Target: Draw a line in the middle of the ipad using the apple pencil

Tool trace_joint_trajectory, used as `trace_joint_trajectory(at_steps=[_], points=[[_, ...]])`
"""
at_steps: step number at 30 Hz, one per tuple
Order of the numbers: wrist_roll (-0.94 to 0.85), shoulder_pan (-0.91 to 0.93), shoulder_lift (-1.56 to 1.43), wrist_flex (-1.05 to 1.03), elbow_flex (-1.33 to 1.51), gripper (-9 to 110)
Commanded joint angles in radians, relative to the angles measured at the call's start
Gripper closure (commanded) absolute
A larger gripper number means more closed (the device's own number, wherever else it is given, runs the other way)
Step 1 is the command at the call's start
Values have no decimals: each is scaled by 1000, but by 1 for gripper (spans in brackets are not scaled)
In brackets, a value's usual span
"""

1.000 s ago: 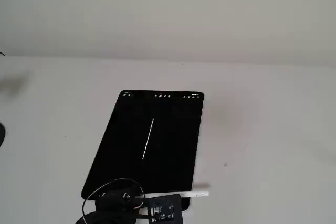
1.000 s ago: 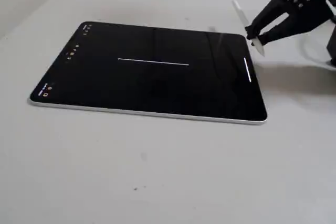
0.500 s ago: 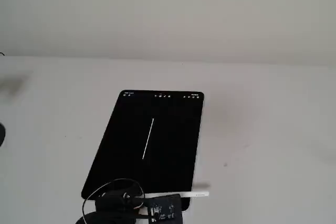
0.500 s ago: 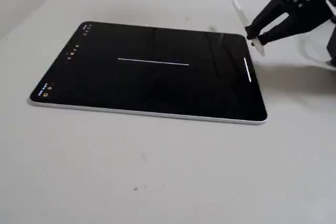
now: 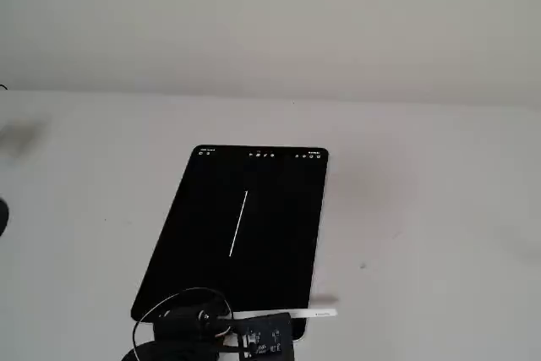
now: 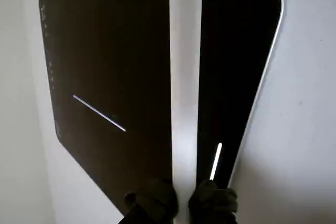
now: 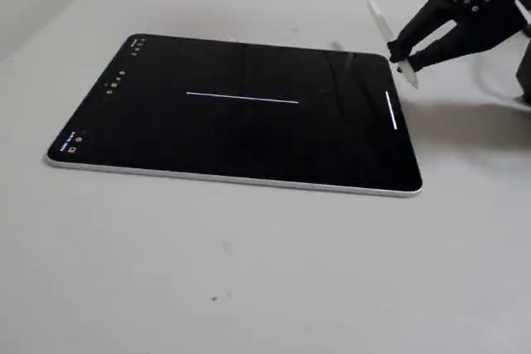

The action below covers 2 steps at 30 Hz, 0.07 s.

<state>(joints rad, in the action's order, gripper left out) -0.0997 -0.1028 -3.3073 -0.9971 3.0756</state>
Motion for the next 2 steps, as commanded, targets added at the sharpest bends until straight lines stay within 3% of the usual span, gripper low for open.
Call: trace_joint_trajectory(at_steps=[1,2], points=[[15,-9,-17,12,-5,101],[15,-9,-17,12,-5,101]])
